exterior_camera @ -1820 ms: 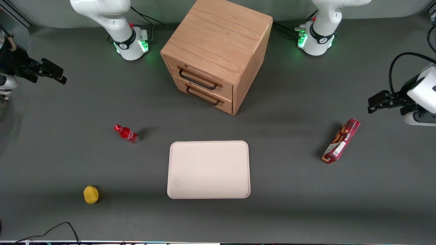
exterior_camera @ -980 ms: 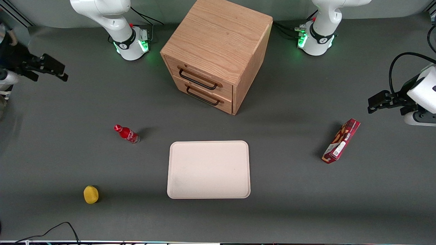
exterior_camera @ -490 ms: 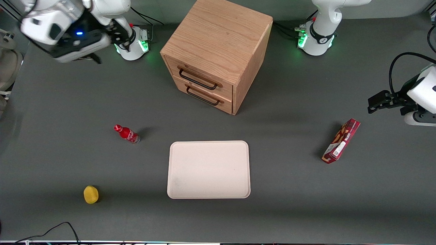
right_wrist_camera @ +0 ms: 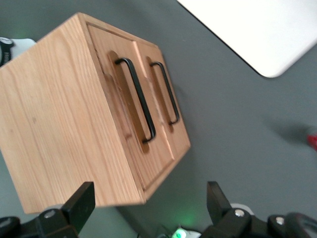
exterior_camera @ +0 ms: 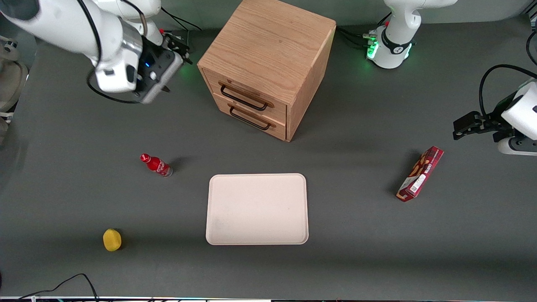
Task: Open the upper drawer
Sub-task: 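Lower the right gripper onto the black handle of the upper drawer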
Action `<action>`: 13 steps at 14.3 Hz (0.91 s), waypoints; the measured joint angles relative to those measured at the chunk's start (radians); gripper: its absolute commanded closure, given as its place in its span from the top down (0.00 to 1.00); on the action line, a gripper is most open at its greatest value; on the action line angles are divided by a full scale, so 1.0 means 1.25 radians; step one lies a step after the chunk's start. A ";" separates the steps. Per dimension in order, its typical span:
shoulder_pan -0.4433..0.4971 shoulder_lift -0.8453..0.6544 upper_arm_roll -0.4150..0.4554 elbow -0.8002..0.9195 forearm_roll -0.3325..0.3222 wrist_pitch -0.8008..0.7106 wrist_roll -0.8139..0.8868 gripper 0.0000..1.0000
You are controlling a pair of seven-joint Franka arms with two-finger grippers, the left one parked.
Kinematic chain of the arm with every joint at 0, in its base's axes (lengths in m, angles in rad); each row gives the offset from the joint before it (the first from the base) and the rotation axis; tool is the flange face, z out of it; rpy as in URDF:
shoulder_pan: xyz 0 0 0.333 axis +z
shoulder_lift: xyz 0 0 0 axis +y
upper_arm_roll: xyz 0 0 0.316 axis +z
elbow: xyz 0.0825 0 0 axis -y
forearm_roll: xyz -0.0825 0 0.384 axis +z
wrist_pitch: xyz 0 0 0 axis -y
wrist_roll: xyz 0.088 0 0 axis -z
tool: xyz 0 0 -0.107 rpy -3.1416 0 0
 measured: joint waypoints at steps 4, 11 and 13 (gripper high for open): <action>0.002 0.073 0.043 -0.059 0.005 0.141 -0.071 1.00; 0.007 0.100 0.093 -0.182 0.005 0.326 -0.110 1.00; 0.008 0.100 0.103 -0.211 0.005 0.361 -0.111 1.00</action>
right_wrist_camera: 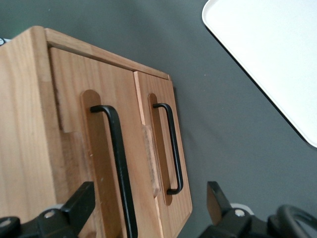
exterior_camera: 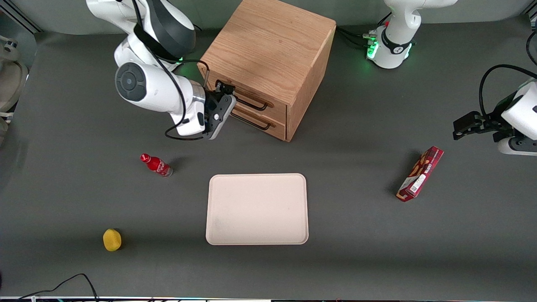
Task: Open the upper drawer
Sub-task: 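Lower the right gripper onto the black handle of the upper drawer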
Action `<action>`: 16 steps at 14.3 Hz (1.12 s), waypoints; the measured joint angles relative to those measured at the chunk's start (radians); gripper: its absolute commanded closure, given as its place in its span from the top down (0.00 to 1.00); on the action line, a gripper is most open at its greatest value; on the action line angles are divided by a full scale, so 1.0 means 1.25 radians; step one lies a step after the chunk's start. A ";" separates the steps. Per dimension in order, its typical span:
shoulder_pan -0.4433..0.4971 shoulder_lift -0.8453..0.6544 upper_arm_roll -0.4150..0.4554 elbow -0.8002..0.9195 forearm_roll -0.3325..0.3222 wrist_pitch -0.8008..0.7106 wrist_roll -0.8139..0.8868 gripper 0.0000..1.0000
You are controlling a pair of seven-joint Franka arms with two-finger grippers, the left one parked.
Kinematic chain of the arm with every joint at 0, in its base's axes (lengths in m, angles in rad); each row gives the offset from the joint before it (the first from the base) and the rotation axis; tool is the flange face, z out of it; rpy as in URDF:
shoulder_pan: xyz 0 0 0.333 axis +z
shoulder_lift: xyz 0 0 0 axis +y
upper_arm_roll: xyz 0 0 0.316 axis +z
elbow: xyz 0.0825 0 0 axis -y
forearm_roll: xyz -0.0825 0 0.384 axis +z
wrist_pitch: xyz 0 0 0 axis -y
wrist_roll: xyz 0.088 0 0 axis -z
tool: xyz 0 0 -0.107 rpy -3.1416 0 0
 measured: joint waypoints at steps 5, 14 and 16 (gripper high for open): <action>0.000 -0.001 0.022 -0.061 -0.001 0.065 -0.003 1.00; 0.000 -0.037 0.049 -0.138 -0.001 0.111 -0.003 1.00; 0.000 -0.037 0.049 -0.151 -0.001 0.130 -0.003 1.00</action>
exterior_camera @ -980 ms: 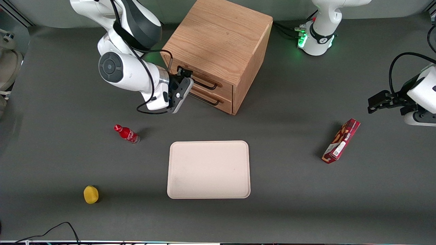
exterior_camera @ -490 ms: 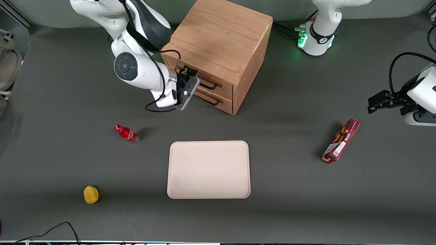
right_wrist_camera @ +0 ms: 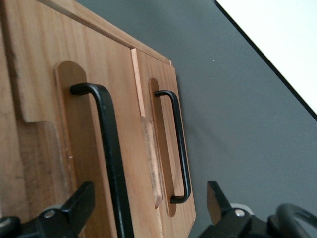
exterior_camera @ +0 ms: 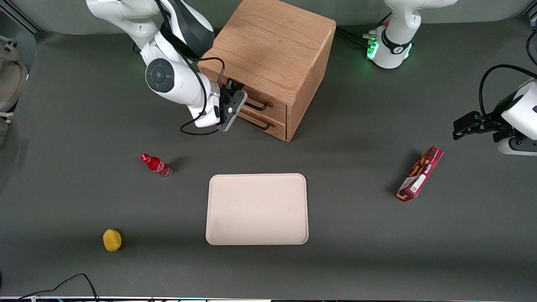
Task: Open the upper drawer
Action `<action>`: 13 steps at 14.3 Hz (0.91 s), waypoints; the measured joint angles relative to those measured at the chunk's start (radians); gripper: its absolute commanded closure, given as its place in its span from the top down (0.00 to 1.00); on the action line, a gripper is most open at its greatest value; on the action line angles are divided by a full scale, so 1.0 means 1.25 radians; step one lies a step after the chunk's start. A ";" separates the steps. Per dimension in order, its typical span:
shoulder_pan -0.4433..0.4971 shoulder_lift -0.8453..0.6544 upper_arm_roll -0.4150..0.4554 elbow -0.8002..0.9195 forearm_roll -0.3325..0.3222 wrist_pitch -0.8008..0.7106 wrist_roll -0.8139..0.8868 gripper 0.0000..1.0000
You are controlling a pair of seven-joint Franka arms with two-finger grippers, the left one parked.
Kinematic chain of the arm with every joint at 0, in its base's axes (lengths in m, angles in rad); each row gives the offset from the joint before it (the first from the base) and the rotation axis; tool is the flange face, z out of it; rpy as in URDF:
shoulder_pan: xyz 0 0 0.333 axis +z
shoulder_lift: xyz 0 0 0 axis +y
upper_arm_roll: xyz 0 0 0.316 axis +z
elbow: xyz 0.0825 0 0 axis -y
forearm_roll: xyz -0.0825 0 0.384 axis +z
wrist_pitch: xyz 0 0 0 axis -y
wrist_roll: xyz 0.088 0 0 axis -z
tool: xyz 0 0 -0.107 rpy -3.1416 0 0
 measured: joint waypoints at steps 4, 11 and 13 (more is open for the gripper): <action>-0.004 0.000 0.000 -0.012 0.000 0.014 -0.001 1.00; -0.008 0.003 -0.007 -0.007 -0.025 0.014 -0.010 1.00; -0.010 0.011 -0.022 0.008 -0.054 0.017 -0.010 1.00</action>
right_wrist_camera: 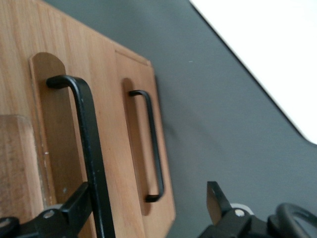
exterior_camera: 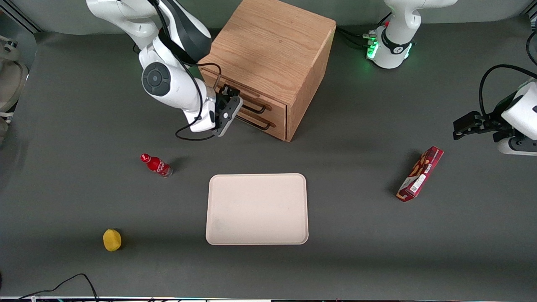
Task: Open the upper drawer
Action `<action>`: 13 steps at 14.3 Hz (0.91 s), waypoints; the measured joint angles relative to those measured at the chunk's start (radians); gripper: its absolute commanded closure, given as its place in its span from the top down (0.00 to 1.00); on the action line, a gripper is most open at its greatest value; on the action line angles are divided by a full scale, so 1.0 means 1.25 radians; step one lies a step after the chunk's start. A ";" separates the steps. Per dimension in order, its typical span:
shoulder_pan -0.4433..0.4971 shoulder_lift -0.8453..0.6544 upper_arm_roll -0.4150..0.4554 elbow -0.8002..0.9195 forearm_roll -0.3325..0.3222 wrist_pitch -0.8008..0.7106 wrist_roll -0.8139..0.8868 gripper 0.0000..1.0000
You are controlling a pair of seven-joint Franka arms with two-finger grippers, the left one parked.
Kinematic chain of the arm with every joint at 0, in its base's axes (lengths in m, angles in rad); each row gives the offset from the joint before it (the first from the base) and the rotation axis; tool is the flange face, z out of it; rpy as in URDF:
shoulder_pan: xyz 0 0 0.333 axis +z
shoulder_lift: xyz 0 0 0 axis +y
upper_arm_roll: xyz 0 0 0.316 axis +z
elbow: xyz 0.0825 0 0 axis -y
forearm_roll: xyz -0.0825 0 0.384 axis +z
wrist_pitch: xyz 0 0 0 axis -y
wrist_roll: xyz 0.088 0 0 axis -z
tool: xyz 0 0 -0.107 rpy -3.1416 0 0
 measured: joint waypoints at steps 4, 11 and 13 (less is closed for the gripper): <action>-0.006 0.039 -0.035 0.043 -0.029 0.000 -0.017 1.00; -0.006 0.099 -0.091 0.141 -0.066 -0.043 -0.057 1.00; -0.006 0.126 -0.095 0.171 -0.081 -0.051 -0.058 1.00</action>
